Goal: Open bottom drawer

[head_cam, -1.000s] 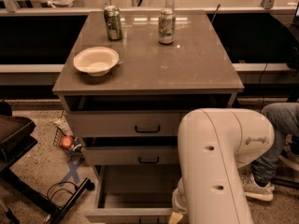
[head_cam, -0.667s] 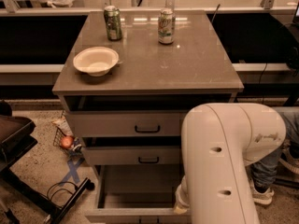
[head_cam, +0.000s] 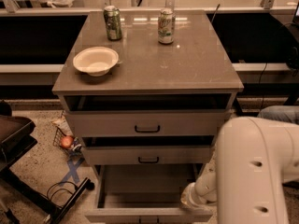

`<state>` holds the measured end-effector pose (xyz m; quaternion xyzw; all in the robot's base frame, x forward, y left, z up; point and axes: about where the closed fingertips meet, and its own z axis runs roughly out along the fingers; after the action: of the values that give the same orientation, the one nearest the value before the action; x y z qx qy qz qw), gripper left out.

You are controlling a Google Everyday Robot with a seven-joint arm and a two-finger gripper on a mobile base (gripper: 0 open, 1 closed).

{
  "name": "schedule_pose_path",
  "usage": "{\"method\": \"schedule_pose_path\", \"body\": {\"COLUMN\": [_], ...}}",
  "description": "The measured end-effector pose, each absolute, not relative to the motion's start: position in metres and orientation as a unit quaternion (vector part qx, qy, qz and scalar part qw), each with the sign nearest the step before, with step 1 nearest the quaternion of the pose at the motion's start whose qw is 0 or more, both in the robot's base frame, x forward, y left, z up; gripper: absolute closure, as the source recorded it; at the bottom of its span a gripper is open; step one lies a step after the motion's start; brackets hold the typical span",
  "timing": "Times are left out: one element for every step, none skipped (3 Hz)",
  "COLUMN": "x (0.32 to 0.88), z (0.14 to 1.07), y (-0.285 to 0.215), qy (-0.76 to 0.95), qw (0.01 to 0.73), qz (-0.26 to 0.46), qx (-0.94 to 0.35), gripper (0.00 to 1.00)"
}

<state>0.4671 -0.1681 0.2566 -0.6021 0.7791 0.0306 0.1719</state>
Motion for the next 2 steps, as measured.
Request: {"method": "schedule_pose_path", "body": {"x": [0.4708, 0.4720], "z": [0.2558, 0.2525], "y": [-0.1827, -0.1781], "qy": [0.787, 0.785], "qw": [0.181, 0.181], "qz": [0.026, 0.030], "qx": [-0.589, -0.592], "gripper": [1.00, 1.00]}}
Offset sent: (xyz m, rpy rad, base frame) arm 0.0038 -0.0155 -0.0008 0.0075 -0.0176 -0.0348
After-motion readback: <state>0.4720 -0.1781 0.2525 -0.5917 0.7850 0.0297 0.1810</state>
